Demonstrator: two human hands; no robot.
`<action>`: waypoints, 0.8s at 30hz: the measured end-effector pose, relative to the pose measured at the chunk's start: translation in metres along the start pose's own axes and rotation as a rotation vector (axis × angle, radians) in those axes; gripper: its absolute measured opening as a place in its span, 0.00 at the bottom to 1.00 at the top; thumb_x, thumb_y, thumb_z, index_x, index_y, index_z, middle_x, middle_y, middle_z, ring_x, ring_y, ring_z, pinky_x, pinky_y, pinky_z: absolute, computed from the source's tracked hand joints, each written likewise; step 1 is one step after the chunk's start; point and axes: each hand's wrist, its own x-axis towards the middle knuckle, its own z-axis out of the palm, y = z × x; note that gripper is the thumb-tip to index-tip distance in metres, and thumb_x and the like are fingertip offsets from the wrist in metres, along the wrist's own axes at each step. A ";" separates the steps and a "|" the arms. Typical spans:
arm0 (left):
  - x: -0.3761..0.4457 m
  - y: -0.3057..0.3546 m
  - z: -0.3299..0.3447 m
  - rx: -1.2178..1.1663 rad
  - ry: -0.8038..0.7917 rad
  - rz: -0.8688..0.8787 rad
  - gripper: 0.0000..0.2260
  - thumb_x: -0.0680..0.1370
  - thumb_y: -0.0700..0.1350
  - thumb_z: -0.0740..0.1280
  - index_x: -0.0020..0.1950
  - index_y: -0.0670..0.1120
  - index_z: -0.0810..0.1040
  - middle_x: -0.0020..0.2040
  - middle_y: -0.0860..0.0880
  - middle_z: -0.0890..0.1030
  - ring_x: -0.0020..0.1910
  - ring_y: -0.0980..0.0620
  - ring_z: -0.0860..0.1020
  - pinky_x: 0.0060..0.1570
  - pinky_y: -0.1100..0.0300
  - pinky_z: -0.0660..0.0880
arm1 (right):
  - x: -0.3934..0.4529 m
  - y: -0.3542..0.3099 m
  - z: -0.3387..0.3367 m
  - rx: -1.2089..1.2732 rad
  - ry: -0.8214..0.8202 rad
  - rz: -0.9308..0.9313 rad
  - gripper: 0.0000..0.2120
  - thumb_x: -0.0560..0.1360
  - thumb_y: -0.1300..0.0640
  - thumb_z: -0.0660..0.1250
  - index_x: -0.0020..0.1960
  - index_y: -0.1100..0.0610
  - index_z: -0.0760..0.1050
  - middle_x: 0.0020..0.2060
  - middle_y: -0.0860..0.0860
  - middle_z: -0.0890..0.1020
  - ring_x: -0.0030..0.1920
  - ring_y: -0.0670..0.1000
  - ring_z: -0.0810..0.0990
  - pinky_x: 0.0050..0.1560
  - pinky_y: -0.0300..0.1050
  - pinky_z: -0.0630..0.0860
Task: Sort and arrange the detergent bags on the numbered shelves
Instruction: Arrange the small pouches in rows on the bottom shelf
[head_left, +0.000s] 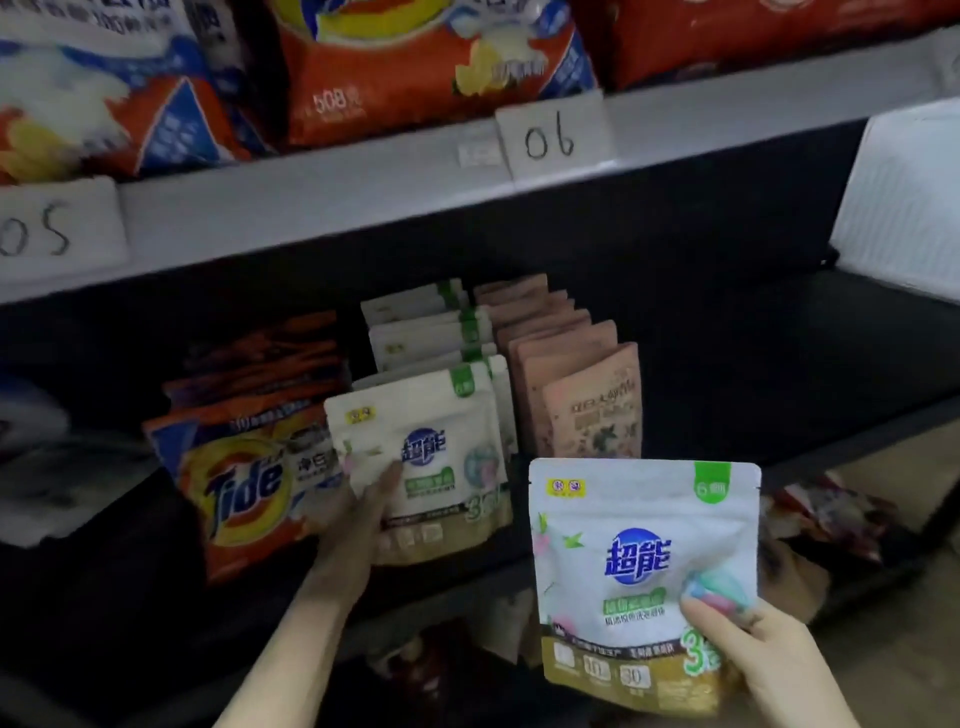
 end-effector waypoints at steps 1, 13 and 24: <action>0.009 -0.008 0.001 -0.003 -0.003 0.045 0.05 0.78 0.46 0.66 0.50 0.56 0.77 0.41 0.59 0.84 0.39 0.61 0.83 0.32 0.65 0.79 | 0.009 0.011 -0.001 -0.004 0.006 -0.024 0.06 0.68 0.69 0.72 0.44 0.65 0.80 0.35 0.59 0.85 0.40 0.56 0.83 0.49 0.50 0.76; 0.031 -0.062 -0.028 0.331 -0.218 0.284 0.15 0.71 0.43 0.74 0.51 0.59 0.75 0.43 0.65 0.82 0.44 0.69 0.79 0.44 0.72 0.74 | 0.031 0.076 0.028 0.077 -0.091 -0.220 0.18 0.50 0.57 0.82 0.37 0.63 0.83 0.37 0.64 0.84 0.38 0.58 0.84 0.47 0.55 0.80; 0.045 -0.054 -0.019 0.465 -0.173 0.222 0.10 0.83 0.41 0.56 0.56 0.49 0.76 0.55 0.45 0.79 0.55 0.47 0.76 0.47 0.62 0.75 | 0.044 0.016 0.129 0.076 -0.309 -0.415 0.06 0.71 0.65 0.69 0.47 0.58 0.80 0.43 0.54 0.86 0.46 0.52 0.85 0.49 0.45 0.81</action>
